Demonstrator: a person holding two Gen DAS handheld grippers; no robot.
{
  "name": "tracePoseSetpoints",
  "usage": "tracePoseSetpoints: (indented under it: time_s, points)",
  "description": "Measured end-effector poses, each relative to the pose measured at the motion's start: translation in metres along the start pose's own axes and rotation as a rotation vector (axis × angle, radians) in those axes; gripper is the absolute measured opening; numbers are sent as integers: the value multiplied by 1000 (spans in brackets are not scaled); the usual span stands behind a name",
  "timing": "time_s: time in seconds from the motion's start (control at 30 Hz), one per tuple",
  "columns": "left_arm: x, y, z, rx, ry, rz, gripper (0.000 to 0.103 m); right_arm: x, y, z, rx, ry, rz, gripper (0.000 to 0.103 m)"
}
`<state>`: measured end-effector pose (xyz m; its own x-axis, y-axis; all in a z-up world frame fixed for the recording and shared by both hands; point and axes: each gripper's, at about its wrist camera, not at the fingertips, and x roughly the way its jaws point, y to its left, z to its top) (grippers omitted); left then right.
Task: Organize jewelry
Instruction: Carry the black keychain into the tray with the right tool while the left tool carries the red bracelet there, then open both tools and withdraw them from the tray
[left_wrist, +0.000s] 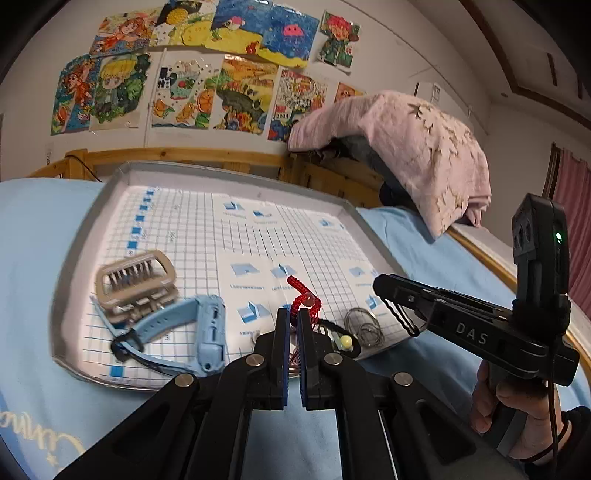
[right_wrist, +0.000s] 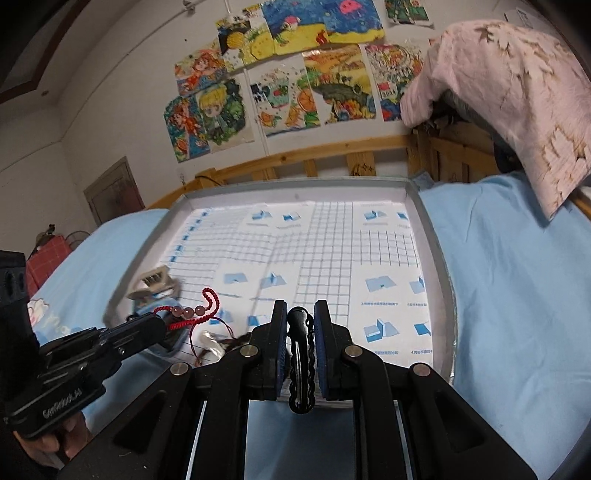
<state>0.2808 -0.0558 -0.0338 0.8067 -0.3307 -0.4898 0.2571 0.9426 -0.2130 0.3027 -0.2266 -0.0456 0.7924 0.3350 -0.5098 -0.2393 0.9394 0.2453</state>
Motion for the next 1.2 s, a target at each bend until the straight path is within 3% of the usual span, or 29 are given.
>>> tracePoseSetpoints:
  time_s: [0.3,0.47,0.57,0.67,0.8,0.9,1.0,1.07,1.2]
  points:
    - [22,7,-8,-45,91,17,5,21,-22,-12,104,57,20,13]
    - [21,7,-10,-46,96,39,5,26,-26,-17,126,70,30,13]
    - [21,6,-9,-45,93,51,13,26,-26,-18,129,68,30,15]
    - [18,6,-9,-45,82,61,23,26,-28,-18,136,63,25,22]
    - [15,5,-8,-39,75,73,23,21,-28,-16,139,51,17,28]
    - [10,3,-6,-37,53,78,25,12,-26,-13,132,30,4,39]
    - [1,1,-3,-40,20,82,39,-4,-23,-10,110,-8,-12,43]
    - [-8,-1,-2,-49,-14,73,59,-16,-22,-8,98,-33,-22,44]
    - [-26,-4,5,-62,-87,100,69,-41,-20,-5,67,-88,-46,54]
